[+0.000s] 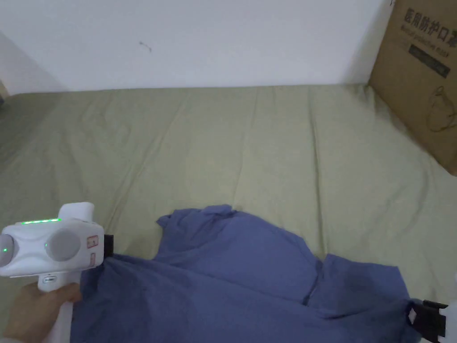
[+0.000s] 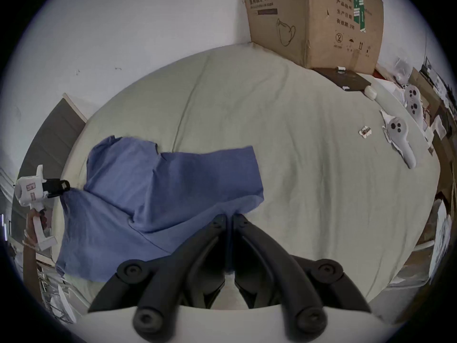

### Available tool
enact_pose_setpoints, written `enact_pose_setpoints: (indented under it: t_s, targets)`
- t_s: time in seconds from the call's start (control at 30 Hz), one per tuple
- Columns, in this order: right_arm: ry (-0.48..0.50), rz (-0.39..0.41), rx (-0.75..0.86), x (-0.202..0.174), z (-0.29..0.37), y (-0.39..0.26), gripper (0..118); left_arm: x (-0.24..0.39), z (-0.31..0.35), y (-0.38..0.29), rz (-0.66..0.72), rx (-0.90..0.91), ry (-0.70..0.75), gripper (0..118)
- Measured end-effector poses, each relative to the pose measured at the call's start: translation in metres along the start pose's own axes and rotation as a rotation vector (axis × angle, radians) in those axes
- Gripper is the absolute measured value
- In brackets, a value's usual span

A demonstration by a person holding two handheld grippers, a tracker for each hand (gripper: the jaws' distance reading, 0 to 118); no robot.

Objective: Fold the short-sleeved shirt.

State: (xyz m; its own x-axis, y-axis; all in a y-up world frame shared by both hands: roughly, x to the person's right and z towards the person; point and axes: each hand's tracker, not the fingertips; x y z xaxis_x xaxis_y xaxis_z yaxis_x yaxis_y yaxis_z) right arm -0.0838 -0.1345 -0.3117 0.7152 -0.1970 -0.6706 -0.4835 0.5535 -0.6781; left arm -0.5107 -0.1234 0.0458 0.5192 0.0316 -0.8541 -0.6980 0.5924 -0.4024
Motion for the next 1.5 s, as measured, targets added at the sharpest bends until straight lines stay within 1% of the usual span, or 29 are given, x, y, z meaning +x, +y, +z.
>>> enact_pose_setpoints:
  t_s: [0.13,0.23,0.37,0.43,0.53,0.63,0.67,0.73,0.8,0.87,0.93,1.0,1.07,1.13,1.17,1.2,1.27,1.3,1.37,1.4,1.43,1.5]
  targets:
    - [0.023,0.007,0.061,-0.01,0.018,0.022,3,-0.008,0.058,0.017,-0.068,0.1,0.068,2]
    - [0.073,0.002,0.115,-0.022,0.033,0.046,3,-0.016,0.103,0.033,-0.062,0.175,0.091,2]
    - [0.121,0.009,0.198,-0.047,0.056,0.086,3,-0.026,0.158,0.057,-0.053,0.296,0.146,2]
    - [0.139,0.037,0.227,-0.063,0.066,0.11,3,-0.03,0.18,0.07,-0.039,0.331,0.18,2]
    - [0.127,0.093,0.286,-0.089,0.085,0.15,3,-0.036,0.208,0.09,-0.023,0.382,0.2,2]
    - [0.135,0.117,0.342,-0.111,0.103,0.193,3,-0.035,0.233,0.112,-0.032,0.431,0.242,2]
    - [0.142,0.114,0.348,-0.118,0.107,0.209,3,-0.036,0.239,0.121,-0.04,0.447,0.255,2]
    - [0.15,0.117,0.348,-0.132,0.109,0.242,3,-0.037,0.248,0.14,-0.053,0.478,0.285,2]
    - [0.133,0.119,0.37,-0.147,0.111,0.271,3,-0.04,0.256,0.157,-0.009,0.521,0.297,2]
    - [0.111,0.118,0.396,-0.162,0.115,0.3,3,-0.042,0.257,0.177,-0.003,0.53,0.291,2]
    - [0.103,0.136,0.424,-0.176,0.118,0.333,3,-0.038,0.256,0.2,-0.046,0.548,0.35,2]
    - [0.103,0.128,0.434,-0.19,0.122,0.37,3,-0.035,0.252,0.226,-0.07,0.572,0.384,2]
    - [0.108,0.125,0.438,-0.201,0.125,0.4,3,-0.031,0.252,0.249,-0.057,0.608,0.399,2]
    - [0.076,0.132,0.481,-0.212,0.131,0.424,3,-0.028,0.25,0.274,-0.036,0.644,0.389,2]
    - [0.078,0.123,0.513,-0.215,0.135,0.436,3,-0.026,0.25,0.288,-0.041,0.649,0.39,2]
    - [0.076,0.119,0.502,-0.218,0.14,0.449,3,-0.024,0.25,0.299,-0.038,0.664,0.401,2]
    - [0.109,0.094,0.557,-0.22,0.156,0.47,3,-0.019,0.252,0.322,-0.051,0.709,0.432,2]
    - [0.095,0.079,0.59,-0.22,0.165,0.475,3,-0.016,0.255,0.329,-0.039,0.744,0.434,2]
    - [0.066,0.083,0.647,-0.221,0.184,0.488,3,-0.013,0.259,0.343,-0.043,0.771,0.415,2]
    - [0.067,0.07,0.674,-0.221,0.192,0.49,3,-0.011,0.261,0.347,-0.036,0.8,0.404,2]
    - [0.081,0.087,0.675,-0.221,0.2,0.492,3,-0.008,0.262,0.353,-0.053,0.803,0.412,2]
    - [0.079,0.117,0.716,-0.22,0.213,0.493,3,-0.002,0.263,0.36,-0.058,0.835,0.454,2]
